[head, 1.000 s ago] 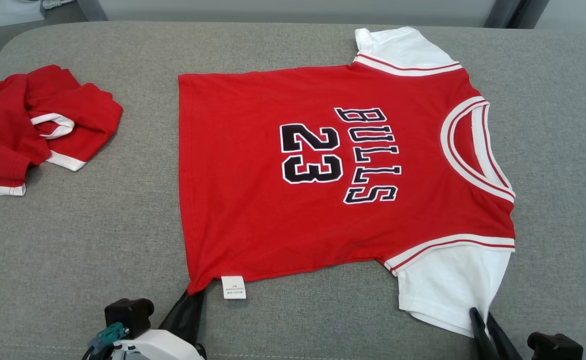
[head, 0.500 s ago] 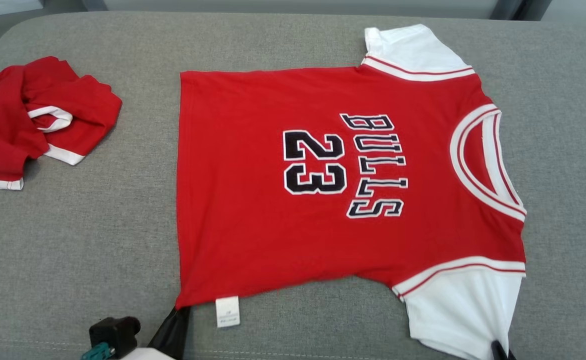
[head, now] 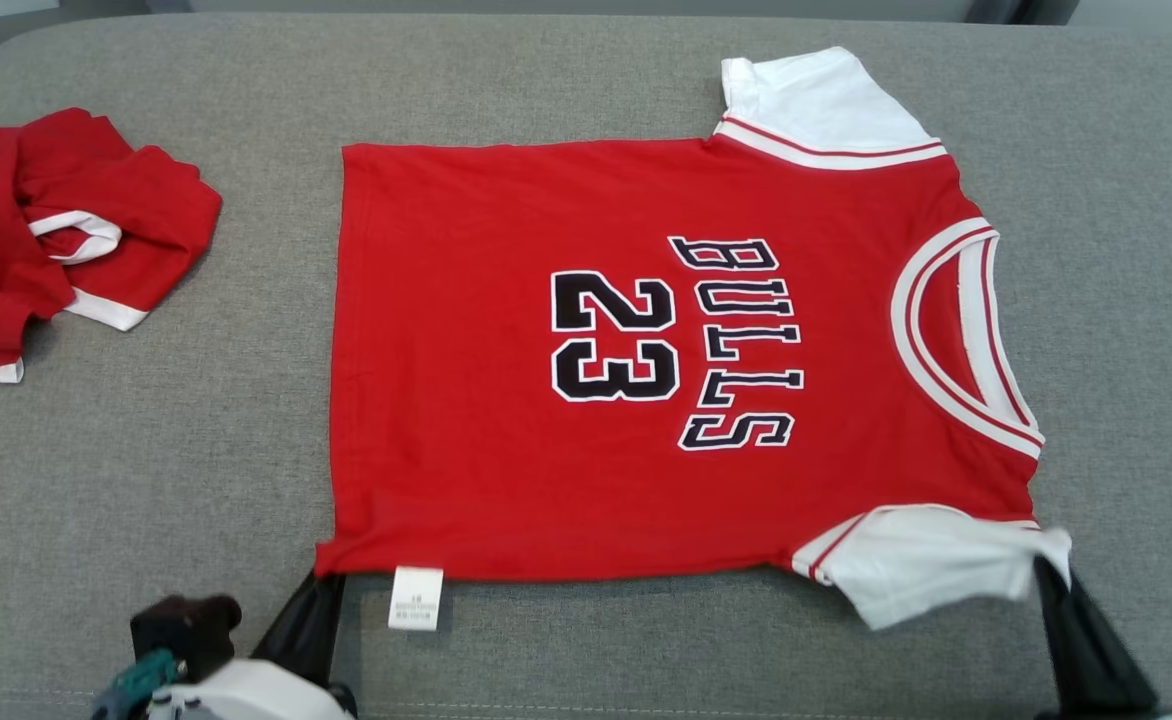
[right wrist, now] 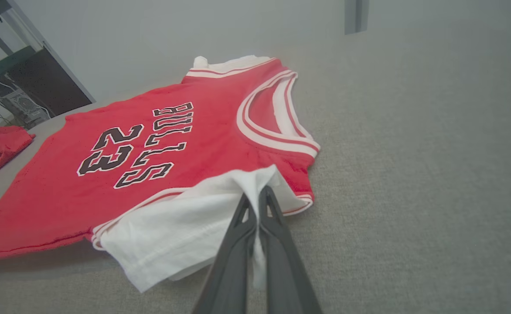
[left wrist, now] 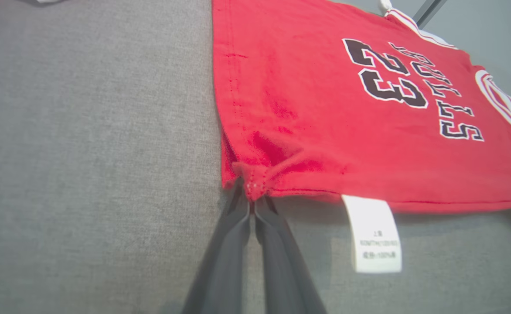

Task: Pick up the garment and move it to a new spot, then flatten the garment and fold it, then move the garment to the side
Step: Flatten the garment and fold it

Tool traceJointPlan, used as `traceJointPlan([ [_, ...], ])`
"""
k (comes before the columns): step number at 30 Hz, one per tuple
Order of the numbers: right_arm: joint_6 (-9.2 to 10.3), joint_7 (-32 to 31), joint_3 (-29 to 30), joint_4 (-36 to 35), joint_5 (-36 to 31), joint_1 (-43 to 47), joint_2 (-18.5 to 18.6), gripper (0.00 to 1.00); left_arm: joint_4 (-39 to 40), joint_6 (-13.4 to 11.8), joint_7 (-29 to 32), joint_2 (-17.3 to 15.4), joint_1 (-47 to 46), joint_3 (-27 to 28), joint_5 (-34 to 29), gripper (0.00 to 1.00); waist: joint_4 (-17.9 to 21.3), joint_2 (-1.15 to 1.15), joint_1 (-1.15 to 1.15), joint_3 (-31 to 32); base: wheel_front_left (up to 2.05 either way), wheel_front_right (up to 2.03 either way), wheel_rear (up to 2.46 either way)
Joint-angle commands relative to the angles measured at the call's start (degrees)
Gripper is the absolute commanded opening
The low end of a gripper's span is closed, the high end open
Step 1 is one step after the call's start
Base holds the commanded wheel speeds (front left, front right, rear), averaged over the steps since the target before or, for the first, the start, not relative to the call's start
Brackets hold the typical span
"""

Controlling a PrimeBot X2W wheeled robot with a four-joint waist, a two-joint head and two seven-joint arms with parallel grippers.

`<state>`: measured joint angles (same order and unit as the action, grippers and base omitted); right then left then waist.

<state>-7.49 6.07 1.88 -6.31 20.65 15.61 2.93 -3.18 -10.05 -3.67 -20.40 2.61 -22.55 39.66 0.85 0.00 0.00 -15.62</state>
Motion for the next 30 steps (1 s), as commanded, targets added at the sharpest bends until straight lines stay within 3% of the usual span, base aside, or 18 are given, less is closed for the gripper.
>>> traceJointPlan([
  [1, 0.00, -1.3, -0.4, -2.6, 0.3, -4.1, 2.5, 0.00, 2.7, -0.5, 0.6, -1.6, -3.8, 2.1, -0.6, 0.00, -0.1, 0.00, 0.00, -0.2, 0.00, 0.00, 0.00],
  [10, 0.00, -8.3, -1.5, 2.9, 7.4, -18.9, 7.1, 0.00, 2.3, 1.3, 4.5, -1.6, -13.4, 1.1, -0.6, 0.00, -1.1, 0.00, 0.00, -1.6, 0.00, 0.00, 0.00],
  [24, 0.00, -8.8, -6.8, 21.8, 14.4, -38.5, 10.4, 0.00, -13.0, 7.6, 3.6, 2.5, -26.8, -0.7, 0.9, 0.00, -1.3, 0.00, 0.00, -5.3, 0.00, 0.00, 0.00],
  [28, 0.00, -8.2, -7.6, 25.5, 16.1, -41.6, 10.6, 0.01, -15.5, 8.4, 2.2, 3.2, -29.1, -0.5, 0.9, 0.00, -1.5, 0.00, 0.00, -6.0, 0.00, 0.00, 0.00],
  [29, 0.00, -7.8, -7.9, 26.5, 17.1, -42.6, 10.2, 0.37, -16.2, 8.4, 1.6, 3.5, -29.8, -0.4, 0.8, 0.38, -1.5, 0.00, 0.00, -6.3, 0.00, 0.00, 0.00],
  [30, 0.00, -7.4, -7.9, 27.5, 17.7, -43.6, 10.1, 1.00, -16.8, 8.5, 0.9, 3.8, -30.4, -0.3, 0.7, 1.00, -1.5, 0.00, 0.00, -6.6, 0.00, 0.00, 0.00],
])
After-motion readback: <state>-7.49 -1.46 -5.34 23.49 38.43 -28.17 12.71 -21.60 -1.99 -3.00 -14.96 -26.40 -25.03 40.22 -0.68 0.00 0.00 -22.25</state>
